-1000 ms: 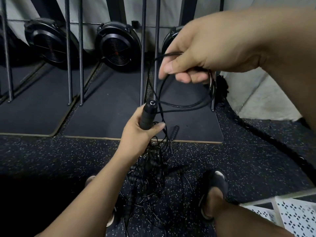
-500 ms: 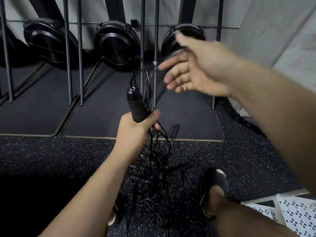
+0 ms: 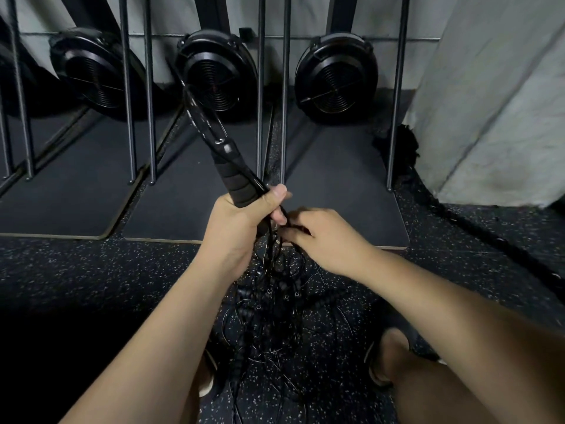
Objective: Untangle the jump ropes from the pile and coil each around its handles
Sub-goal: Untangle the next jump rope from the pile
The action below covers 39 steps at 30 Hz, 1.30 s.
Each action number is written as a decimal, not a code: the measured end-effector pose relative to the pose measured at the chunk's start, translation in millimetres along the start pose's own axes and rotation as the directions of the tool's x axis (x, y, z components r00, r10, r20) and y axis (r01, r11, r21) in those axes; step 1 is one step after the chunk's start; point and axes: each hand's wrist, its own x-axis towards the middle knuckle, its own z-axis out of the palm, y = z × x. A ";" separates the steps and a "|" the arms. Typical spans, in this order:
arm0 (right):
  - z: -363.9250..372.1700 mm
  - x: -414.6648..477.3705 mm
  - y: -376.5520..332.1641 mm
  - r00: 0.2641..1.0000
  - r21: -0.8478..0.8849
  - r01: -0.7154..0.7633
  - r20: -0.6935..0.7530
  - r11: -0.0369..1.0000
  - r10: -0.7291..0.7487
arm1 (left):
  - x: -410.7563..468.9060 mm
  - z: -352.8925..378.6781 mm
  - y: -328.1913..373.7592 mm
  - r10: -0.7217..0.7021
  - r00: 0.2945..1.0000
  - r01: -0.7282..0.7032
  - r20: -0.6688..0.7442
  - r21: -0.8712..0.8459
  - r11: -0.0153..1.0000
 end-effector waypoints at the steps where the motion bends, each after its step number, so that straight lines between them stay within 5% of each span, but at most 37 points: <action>1: -3.5 -0.4 -1.6 1.000 -0.001 0.001 -0.026 1.000 -0.001 | 0.5 -1.1 1.7 0.003 1.000 -0.004 -0.007 -0.016 1.000; 6: -44.6 -0.8 -22.1 0.977 0.157 -0.051 -0.199 0.986 0.082 | 3.9 -8.0 -3.6 -0.021 1.000 0.021 0.002 0.120 0.993; 15: -113.5 28.2 -55.3 0.962 0.596 -0.020 -0.209 0.803 0.179 | -3.2 5.9 -21.6 -0.159 0.974 0.097 0.159 0.344 0.934; 19: -139.8 37.6 -30.4 0.963 0.146 -0.187 -0.169 0.971 0.211 | -2.0 6.7 -23.2 -0.152 0.979 0.096 0.134 0.350 0.932; 21: -148.6 43.0 -6.2 0.946 -0.199 -0.277 -0.227 0.940 0.231 | -0.5 4.3 -23.1 -0.154 0.981 0.108 0.120 0.327 0.939; 24: -146.6 32.7 14.6 0.895 -0.360 -0.435 -0.278 0.825 0.350 | 1.5 3.1 -21.0 -0.143 0.984 0.109 0.107 0.273 0.956; 27: -125.0 12.8 10.9 0.903 -0.277 -0.373 -0.329 0.886 0.277 | 4.1 3.0 -17.0 -0.128 0.987 0.104 0.095 0.227 0.968; 32: -73.6 -30.7 -26.7 0.949 0.261 -0.301 0.172 0.917 0.263 | 5.4 6.4 -20.6 -0.122 0.991 0.107 0.053 0.220 0.970; 36: -41.6 -40.8 -33.2 0.964 0.458 -0.254 0.190 0.852 0.186 | 3.8 9.7 -19.3 -0.129 0.991 0.122 0.042 0.147 0.982; 39: -21.5 -32.3 -39.0 0.976 0.411 -0.216 0.089 0.886 0.197 | 3.2 12.3 -18.6 -0.172 0.984 0.170 0.040 0.035 0.985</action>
